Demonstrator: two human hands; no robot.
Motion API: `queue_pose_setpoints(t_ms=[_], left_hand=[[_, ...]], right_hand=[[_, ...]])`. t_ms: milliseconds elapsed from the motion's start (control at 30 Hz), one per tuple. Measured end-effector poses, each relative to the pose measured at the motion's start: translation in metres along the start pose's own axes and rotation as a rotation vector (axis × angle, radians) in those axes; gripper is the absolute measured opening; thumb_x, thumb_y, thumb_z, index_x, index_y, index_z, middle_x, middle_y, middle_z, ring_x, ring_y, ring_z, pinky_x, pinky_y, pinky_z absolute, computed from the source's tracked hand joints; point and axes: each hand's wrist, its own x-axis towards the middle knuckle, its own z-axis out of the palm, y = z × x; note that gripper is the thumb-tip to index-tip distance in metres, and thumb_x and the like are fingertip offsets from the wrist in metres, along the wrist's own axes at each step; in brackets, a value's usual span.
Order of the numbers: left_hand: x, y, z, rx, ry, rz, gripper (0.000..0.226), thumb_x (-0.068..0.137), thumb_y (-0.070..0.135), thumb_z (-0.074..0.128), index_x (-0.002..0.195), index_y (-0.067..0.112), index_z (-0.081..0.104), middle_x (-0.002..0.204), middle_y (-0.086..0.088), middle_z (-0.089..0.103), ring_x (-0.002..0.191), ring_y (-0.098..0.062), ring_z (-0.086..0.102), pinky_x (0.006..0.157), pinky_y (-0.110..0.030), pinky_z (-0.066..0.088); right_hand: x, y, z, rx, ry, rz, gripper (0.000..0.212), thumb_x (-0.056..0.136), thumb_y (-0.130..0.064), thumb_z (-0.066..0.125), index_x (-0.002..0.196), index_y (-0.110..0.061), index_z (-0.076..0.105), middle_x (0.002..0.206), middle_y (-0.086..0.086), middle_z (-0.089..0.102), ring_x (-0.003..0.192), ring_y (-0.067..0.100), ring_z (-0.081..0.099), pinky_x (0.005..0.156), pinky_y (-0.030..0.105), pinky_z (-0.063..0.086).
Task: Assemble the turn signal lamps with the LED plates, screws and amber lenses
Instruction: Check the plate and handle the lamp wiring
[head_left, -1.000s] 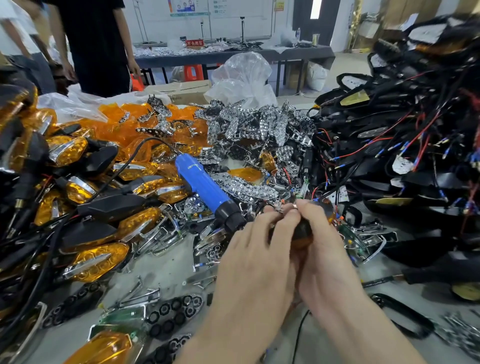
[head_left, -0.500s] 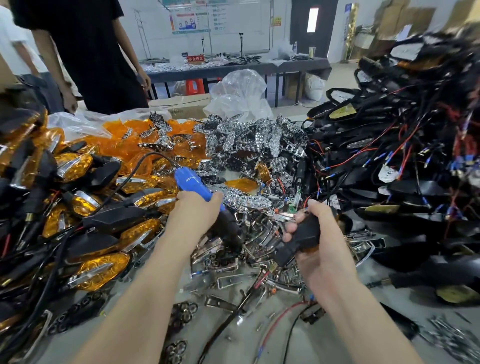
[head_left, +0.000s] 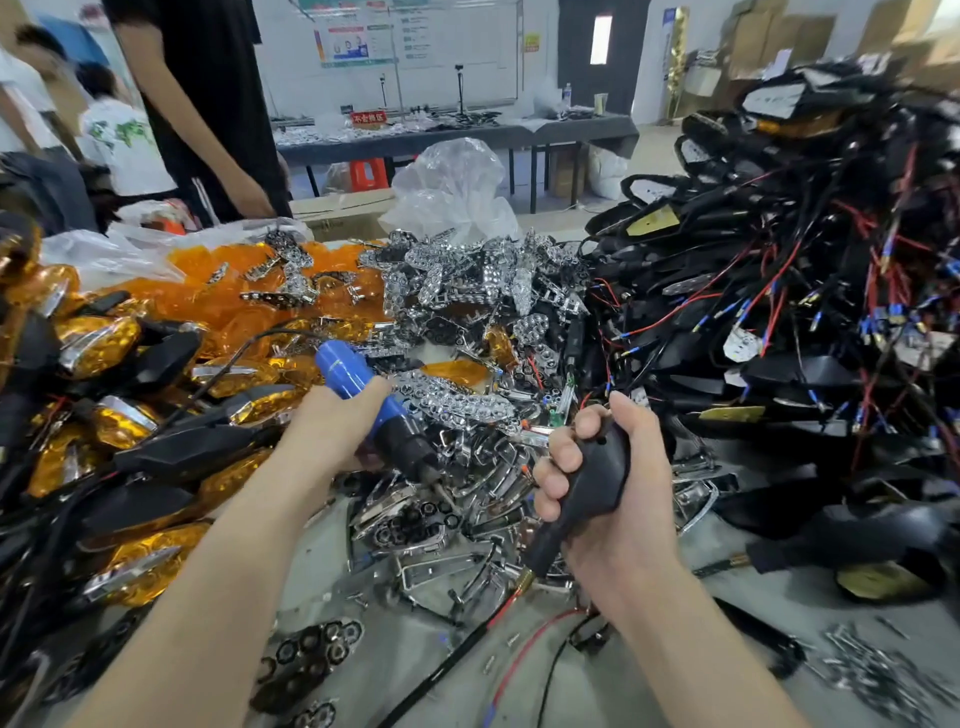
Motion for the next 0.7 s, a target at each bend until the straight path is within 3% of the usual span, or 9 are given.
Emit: queue_pose_setpoints(t_ms=[200,300,367,467,567,700], left_hand=[[-0.012,-0.002,0.005,0.419,0.069,0.116,0.070,0.094,0.056,0.056,0.140,0.009,0.032,0.087,-0.002,0.060,0.045,-0.015,0.066,0.037,-0.019,0.043],[-0.023,-0.002,0.001,0.690,0.175,0.261,0.067,0.098,0.059,0.046,0.143,0.010,0.036,0.094,-0.007,0.063,0.078,-0.028,0.064,0.065,-0.034,0.049],[-0.035,-0.001,-0.010,0.795,0.228,0.395,0.048,0.100,0.053,0.045,0.131,0.016,0.047,0.095,-0.004,0.065,0.085,-0.026,0.063,0.071,-0.038,0.050],[-0.057,-0.006,-0.039,0.795,0.009,0.438,0.017,0.100,0.047,0.050,0.102,0.033,0.058,0.093,0.013,0.064,0.078,-0.001,0.058,0.066,-0.029,0.045],[-0.087,-0.025,-0.067,0.900,-0.302,0.392,0.005,0.097,0.049,0.053,0.092,0.048,0.055,0.091,0.026,0.062,0.078,0.010,0.058,0.060,-0.012,0.044],[-0.117,-0.060,-0.085,0.864,-0.266,0.458,0.018,0.099,0.035,0.056,0.099,0.051,0.050,0.105,0.026,0.061,0.097,0.007,0.058,0.088,-0.024,0.052]], right_hand=[[-0.002,0.001,0.001,-0.016,0.016,0.013,0.033,0.088,-0.046,0.059,0.066,-0.022,0.056,0.058,-0.003,0.045,0.044,0.015,0.043,0.040,0.025,0.039],[-0.003,0.000,0.001,-0.022,0.011,0.017,0.030,0.080,-0.047,0.064,0.066,-0.023,0.055,0.058,-0.004,0.045,0.044,0.014,0.043,0.040,0.024,0.039],[-0.003,-0.002,0.001,-0.016,0.012,0.015,0.029,0.077,-0.048,0.067,0.066,-0.023,0.055,0.058,-0.005,0.046,0.044,0.014,0.043,0.040,0.024,0.039],[-0.003,-0.004,0.001,-0.006,0.020,0.013,0.030,0.082,-0.047,0.063,0.064,-0.024,0.056,0.058,-0.005,0.046,0.044,0.014,0.042,0.040,0.023,0.039],[-0.005,-0.003,0.003,-0.016,-0.010,0.012,0.033,0.089,-0.046,0.059,0.065,-0.024,0.057,0.058,-0.005,0.047,0.044,0.014,0.044,0.040,0.024,0.040],[-0.010,0.004,0.008,-0.033,-0.063,0.043,0.036,0.094,-0.045,0.054,0.066,-0.024,0.057,0.058,-0.004,0.047,0.045,0.014,0.045,0.041,0.024,0.040]])
